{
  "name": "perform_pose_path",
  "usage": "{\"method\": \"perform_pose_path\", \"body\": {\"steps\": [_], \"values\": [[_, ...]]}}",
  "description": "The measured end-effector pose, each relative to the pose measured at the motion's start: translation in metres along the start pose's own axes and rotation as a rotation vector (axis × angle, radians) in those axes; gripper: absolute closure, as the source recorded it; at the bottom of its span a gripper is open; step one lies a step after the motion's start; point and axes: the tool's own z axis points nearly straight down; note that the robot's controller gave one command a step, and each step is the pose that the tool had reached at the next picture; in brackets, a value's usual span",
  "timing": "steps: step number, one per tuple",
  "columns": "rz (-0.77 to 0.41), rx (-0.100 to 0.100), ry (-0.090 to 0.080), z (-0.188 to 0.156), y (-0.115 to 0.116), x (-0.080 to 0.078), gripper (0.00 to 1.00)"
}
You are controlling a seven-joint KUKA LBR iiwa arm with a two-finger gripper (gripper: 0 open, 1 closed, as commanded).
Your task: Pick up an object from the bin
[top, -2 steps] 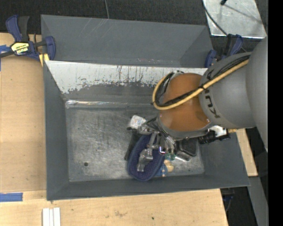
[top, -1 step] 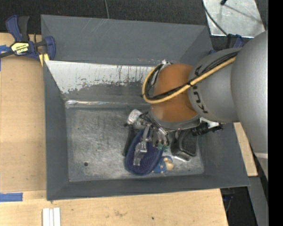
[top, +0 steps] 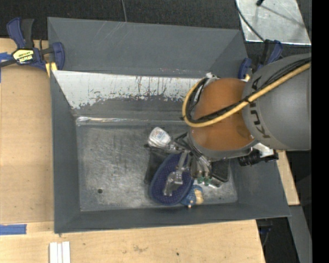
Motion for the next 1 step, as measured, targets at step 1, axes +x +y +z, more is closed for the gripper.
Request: {"method": "perform_pose_path", "body": {"steps": [1], "values": [[-0.628,-0.001,0.007,0.0313,0.0141,-0.0035,0.0]]}}
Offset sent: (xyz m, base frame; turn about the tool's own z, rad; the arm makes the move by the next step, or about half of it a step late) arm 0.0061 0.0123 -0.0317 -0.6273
